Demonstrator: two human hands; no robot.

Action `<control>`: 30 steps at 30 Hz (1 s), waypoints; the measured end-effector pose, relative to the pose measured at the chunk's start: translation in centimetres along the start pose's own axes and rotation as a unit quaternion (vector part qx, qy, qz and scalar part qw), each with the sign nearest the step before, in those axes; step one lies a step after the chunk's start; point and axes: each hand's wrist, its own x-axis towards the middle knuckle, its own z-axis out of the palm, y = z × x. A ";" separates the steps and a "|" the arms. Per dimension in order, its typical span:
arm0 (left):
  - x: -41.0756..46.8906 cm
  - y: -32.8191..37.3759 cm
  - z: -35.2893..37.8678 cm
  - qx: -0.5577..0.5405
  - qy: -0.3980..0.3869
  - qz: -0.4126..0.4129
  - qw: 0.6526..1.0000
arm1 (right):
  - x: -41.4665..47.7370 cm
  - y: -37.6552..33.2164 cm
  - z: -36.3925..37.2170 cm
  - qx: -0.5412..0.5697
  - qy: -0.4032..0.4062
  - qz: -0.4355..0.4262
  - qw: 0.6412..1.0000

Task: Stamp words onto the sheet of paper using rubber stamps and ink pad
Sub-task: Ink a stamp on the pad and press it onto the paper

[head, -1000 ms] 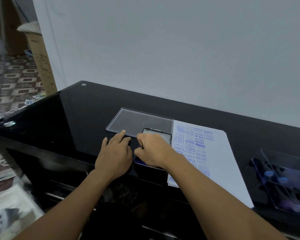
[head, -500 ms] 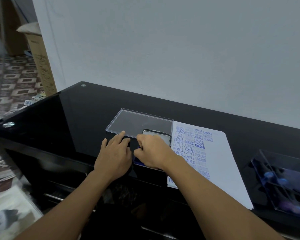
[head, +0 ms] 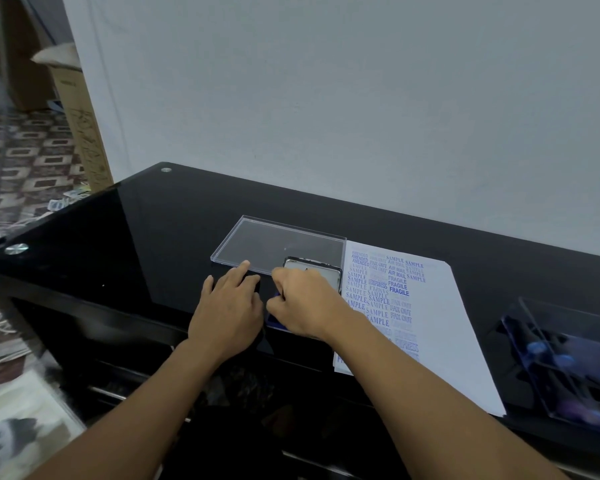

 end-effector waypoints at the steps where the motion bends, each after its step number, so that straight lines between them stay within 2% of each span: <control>1: 0.0 0.0 0.0 0.000 -0.001 0.000 1.000 | 0.0 0.0 0.2 -0.004 0.002 0.000 1.000; 30: 0.5 0.9 -2.1 -0.074 0.000 -0.025 0.997 | -0.2 0.1 -0.1 -0.001 -0.005 0.027 1.000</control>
